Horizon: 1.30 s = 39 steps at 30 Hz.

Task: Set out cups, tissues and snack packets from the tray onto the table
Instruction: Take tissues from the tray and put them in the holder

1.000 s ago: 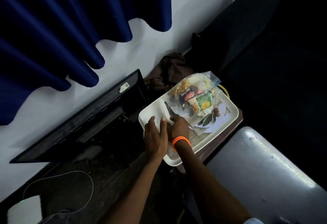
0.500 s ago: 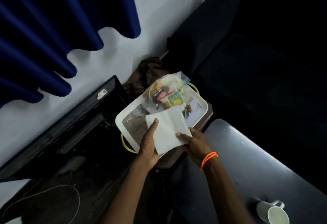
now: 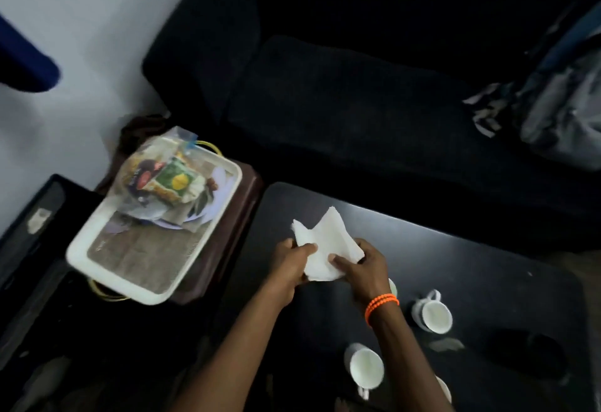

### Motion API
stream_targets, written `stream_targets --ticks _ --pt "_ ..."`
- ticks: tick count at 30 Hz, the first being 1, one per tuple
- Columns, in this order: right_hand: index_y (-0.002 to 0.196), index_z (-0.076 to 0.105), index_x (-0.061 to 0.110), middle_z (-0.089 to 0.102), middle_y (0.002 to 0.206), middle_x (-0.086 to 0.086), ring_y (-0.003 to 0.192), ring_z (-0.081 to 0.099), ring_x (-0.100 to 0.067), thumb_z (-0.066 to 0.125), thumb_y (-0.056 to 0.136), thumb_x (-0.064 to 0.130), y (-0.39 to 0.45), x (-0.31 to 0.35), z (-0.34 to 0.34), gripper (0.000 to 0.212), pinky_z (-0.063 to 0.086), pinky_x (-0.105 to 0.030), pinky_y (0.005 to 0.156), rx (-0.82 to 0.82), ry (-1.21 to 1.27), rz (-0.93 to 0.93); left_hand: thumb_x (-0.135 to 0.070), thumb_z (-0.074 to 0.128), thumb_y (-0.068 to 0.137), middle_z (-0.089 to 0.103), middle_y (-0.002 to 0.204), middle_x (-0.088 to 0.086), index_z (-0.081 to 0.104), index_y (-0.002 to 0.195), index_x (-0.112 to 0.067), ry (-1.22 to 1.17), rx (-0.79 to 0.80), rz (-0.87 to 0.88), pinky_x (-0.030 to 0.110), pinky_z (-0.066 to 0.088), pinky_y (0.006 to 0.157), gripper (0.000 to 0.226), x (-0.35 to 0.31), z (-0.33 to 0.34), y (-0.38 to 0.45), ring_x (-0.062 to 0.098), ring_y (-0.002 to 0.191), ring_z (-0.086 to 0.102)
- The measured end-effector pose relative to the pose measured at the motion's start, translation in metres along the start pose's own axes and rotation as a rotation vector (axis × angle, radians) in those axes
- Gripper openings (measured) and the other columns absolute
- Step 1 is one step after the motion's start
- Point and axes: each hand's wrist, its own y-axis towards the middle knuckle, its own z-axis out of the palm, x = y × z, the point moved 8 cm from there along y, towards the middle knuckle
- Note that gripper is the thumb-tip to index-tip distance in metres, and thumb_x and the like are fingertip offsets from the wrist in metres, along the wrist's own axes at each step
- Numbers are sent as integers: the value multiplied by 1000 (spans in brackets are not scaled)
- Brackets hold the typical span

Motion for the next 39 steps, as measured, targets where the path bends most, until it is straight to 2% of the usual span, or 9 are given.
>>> stream_targets --ticks 7,14,18,21,25,29,33,36,39 --pt "107 74 15 77 98 -6 89 72 -24 74 84 1 -53 -35 -167 26 60 -36 73 -369 19 -93 -12 68 83 74 105 0 63 111 -22 323 35 286 40 60 84 29 26 159 -73 21 95 71" --pt "111 70 27 73 92 11 88 72 -10 76 85 12 -122 -95 -301 31 53 -15 66 -777 70 50 -8 66 82 71 110 -9 68 124 -20 553 312 336 20 55 78 44 105 291 -132 17 103 69" --pt "114 75 25 75 102 9 90 69 4 71 84 0 -150 -116 -354 39 47 -1 67 -867 70 44 -14 71 83 79 96 -2 69 121 -23 562 390 269 38 60 84 39 143 337 -155 17 91 74" --pt "110 79 16 77 103 1 89 70 2 70 82 -5 -161 -128 -390 36 44 3 71 -939 37 41 -16 73 85 78 84 -4 71 117 -23 543 397 278 29 58 77 33 158 370 -164 11 79 73" --pt "104 81 11 78 105 -7 98 72 -20 70 79 -9 -153 -140 -425 33 50 -15 82 -915 -13 77 -12 70 83 72 72 -15 76 97 -17 560 391 329 27 54 70 17 169 409 -170 7 71 68" --pt "98 83 16 81 98 0 96 74 -15 71 79 -2 -131 -142 -443 29 57 -26 87 -779 -105 132 -16 69 84 78 89 10 70 87 -8 652 357 358 39 56 77 9 178 429 -161 30 85 71" --pt "97 83 19 81 97 -3 95 73 -19 64 78 2 -102 -139 -455 32 46 -5 70 -705 -223 208 -18 69 86 72 81 19 63 78 -2 680 310 305 40 49 69 19 179 438 -140 26 70 61" --pt "103 82 18 80 102 -11 101 73 -29 64 80 9 -80 -135 -462 30 45 -17 73 -661 -321 285 -26 69 87 75 84 17 69 85 -2 662 286 228 41 53 76 24 177 442 -126 31 80 68" --pt "112 78 15 77 109 -16 104 71 -34 67 80 15 -63 -132 -464 33 48 -25 79 -633 -359 306 -35 69 87 76 117 15 71 117 -7 601 266 172 36 54 96 42 177 441 -117 33 110 70"
